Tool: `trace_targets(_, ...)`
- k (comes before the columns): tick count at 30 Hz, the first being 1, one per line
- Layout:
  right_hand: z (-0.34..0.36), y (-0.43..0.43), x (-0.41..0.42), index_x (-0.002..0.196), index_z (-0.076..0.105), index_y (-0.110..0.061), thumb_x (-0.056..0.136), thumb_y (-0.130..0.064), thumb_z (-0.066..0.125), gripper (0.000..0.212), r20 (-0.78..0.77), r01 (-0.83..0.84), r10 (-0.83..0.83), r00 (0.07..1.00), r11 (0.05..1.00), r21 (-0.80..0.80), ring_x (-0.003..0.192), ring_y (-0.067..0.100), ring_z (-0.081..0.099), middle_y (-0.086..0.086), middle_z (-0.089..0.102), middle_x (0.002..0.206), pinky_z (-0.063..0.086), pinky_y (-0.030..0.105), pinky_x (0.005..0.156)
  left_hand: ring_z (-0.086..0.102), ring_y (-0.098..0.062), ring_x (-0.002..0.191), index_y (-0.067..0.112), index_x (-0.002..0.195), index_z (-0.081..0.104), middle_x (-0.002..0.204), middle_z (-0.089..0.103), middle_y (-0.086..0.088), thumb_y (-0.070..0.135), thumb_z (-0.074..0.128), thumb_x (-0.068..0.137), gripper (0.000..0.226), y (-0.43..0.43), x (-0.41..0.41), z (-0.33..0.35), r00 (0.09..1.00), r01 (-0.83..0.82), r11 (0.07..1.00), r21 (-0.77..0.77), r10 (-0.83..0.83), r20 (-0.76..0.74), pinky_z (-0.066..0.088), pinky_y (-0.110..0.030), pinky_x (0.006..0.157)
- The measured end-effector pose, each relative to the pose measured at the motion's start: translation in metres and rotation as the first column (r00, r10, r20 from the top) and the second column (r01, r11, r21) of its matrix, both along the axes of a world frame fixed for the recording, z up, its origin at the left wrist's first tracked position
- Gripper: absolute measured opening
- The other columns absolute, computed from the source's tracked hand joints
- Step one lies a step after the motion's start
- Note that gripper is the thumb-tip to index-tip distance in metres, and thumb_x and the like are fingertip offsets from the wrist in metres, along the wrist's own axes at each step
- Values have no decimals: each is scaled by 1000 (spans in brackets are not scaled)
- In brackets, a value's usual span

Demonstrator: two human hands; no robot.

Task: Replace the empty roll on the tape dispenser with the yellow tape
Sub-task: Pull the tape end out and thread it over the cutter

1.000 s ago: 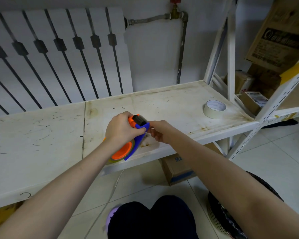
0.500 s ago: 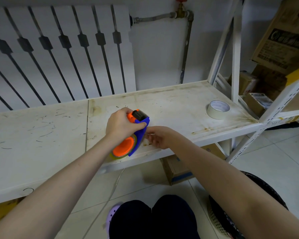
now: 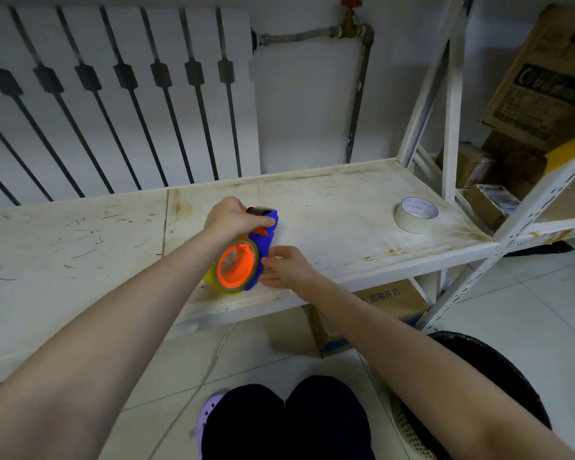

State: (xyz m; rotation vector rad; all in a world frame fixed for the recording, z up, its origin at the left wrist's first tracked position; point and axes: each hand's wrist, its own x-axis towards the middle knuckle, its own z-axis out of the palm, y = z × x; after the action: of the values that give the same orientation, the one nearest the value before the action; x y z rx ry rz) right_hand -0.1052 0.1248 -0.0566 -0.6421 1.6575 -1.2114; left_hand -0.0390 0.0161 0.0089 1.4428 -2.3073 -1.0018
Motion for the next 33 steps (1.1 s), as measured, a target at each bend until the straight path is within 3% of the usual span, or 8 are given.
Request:
trace_targets(7, -16, -19, 1, 67, 51, -11, 85, -14, 60, 20, -256, 58, -53, 965, 998, 12, 86, 37, 72, 22, 67, 82, 59, 45, 81, 56, -28, 103, 3, 123, 53, 121, 57, -13, 46, 73, 70, 72, -20, 35, -5, 989, 5, 990, 143, -25, 145, 45, -33, 81)
trace_targets(12, -12, -29, 7, 55, 41, -16, 78, -23, 63, 33, -379, 93, -79, 922, 996, 17, 81, 37, 71, 16, 63, 69, 56, 46, 76, 56, -25, 82, 0, 115, 54, 96, 59, -13, 25, 65, 81, 43, -24, 62, -16, 996, -28, 953, 302, 2, 87, 52, -34, 70)
trace_targets(18, 5, -25, 0, 102, 56, -6, 70, -43, 74, 52, -593, 119, -54, 804, 990, 70, 79, 18, 52, 3, 54, 85, 42, 31, 65, 68, -31, 95, -4, 119, 51, 112, 66, -23, 19, 77, 72, 58, -12, 53, -28, 962, -26, 789, 614, 186, -199, 59, -45, 77)
trace_targets(21, 16, -24, -22, 100, 61, -5, 71, -34, 72, 42, -704, 141, -20, 710, 983, 114, 77, 22, 55, 7, 62, 87, 47, 33, 63, 66, -29, 99, 0, 125, 47, 120, 62, -21, 23, 75, 75, 62, 0, 40, -38, 928, 15, 734, 678, 243, -284, 59, -41, 71)
trace_targets(24, 27, -25, -43, 97, 65, -7, 72, -24, 67, 30, -786, 178, -13, 619, 976, 124, 78, 23, 59, 11, 69, 93, 54, 35, 70, 66, -32, 99, 1, 121, 52, 115, 65, -21, 32, 70, 80, 54, 11, 31, -42, 944, 54, 720, 692, 189, -270, 54, -40, 85)
trace_targets(27, 33, -29, -56, 100, 65, -9, 75, -23, 66, 29, -844, 155, 60, 534, 973, 168, 84, 25, 62, 10, 69, 96, 56, 35, 73, 68, -28, 91, 5, 109, 57, 105, 67, -18, 42, 68, 79, 49, 17, 26, -40, 980, 65, 803, 592, 60, -190, 52, -35, 81)
trace_targets(30, 32, -31, -63, 103, 63, -9, 78, -26, 66, 30, -880, 127, 133, 456, 969, 212, 87, 26, 63, 10, 68, 96, 56, 37, 75, 64, -26, 86, 11, 109, 53, 101, 61, -8, 41, 69, 76, 48, 20, 25, -42, 993, 61, 963, 262, -30, -118, 50, -35, 74)
trace_targets(33, 25, -32, -68, 102, 62, -11, 79, -28, 65, 29, -903, 124, 156, 400, 967, 222, 85, 26, 63, 10, 68, 96, 57, 37, 73, 61, -22, 88, 14, 112, 58, 100, 62, -6, 30, 66, 78, 39, 23, 27, -46, 976, 119, 988, -99, -135, -172, 48, -32, 76)
